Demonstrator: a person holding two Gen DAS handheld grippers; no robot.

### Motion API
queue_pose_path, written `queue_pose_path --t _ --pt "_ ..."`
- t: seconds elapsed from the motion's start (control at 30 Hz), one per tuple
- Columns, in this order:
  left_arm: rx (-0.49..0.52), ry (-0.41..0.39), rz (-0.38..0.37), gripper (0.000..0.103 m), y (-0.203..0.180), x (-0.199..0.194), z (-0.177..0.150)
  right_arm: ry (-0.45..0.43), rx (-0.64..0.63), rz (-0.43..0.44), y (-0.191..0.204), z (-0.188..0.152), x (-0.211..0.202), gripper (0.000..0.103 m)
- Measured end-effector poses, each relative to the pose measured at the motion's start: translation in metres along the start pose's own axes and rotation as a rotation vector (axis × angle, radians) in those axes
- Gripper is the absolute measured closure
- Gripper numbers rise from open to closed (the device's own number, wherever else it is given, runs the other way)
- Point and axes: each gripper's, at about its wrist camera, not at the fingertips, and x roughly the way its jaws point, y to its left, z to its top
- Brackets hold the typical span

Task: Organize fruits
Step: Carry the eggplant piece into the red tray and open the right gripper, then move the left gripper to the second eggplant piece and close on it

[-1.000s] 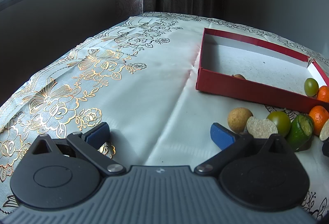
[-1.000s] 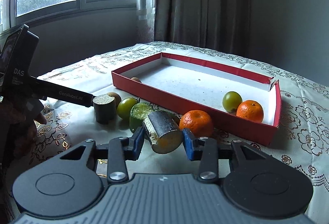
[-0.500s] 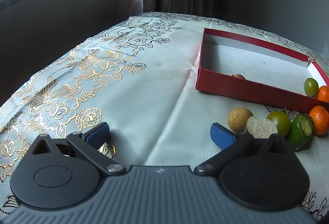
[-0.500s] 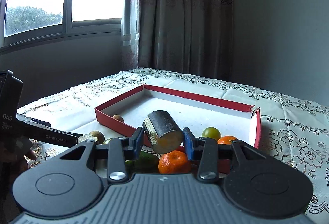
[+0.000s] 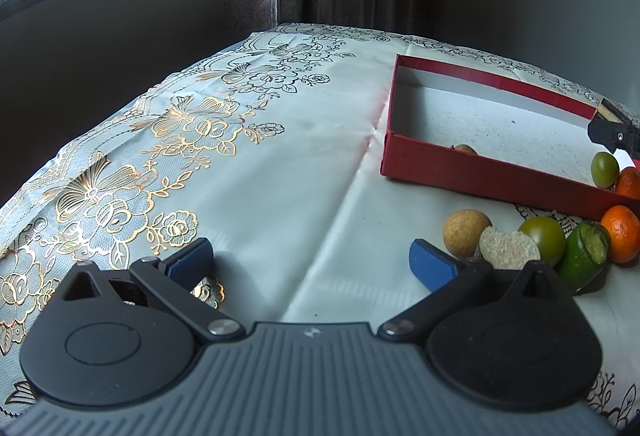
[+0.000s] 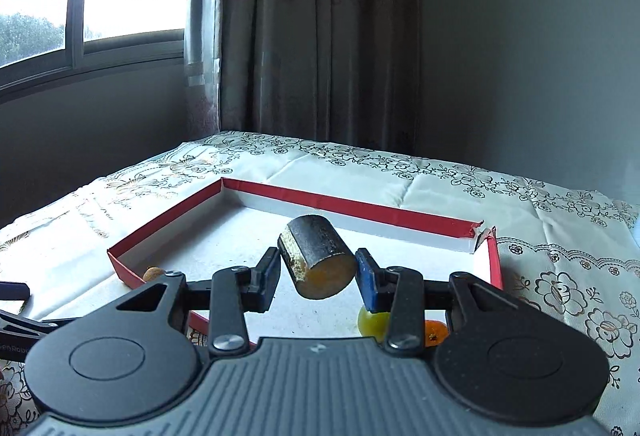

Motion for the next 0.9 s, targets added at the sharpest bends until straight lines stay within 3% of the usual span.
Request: queue_pose_path --t 0.17,0.4,0.47,0.53,0.7,0.8,0.83,0.9 --pt "0.0 0.0 0.0 0.0 0.0 0.0 0.0 0.074 0.021 -0.017 -0.004 -0.009 0.02 0.063" --pt "0.0 0.0 0.0 0.0 0.0 0.0 0.0 0.014 0.033 -0.014 -0.007 -0.014 -0.013 0.06" --pt "0.001 0.0 -0.001 0.0 0.0 0.0 0.0 -0.02 0.028 -0.014 -0.01 -0.021 -0.033 0.053" --pt "-0.003 -0.005 -0.009 0.0 0.0 0.0 0.0 -0.047 0.03 -0.023 -0.014 -0.031 -0.051 0.04" --pt "-0.049 -0.139 -0.115 0.0 0.011 -0.023 -0.006 -0.092 0.062 -0.058 -0.029 -0.062 -0.083 0.039" --pt "-0.009 -0.12 -0.15 0.0 0.006 -0.028 -0.01 -0.14 0.153 -0.041 -0.044 -0.068 -0.093 0.036" --pt "0.014 -0.113 -0.158 0.001 0.002 -0.029 -0.011 -0.134 0.167 -0.039 -0.046 -0.068 -0.092 0.03" --pt "0.064 -0.139 -0.153 0.008 -0.007 -0.037 -0.016 -0.099 0.194 -0.032 -0.051 -0.067 -0.086 0.029"
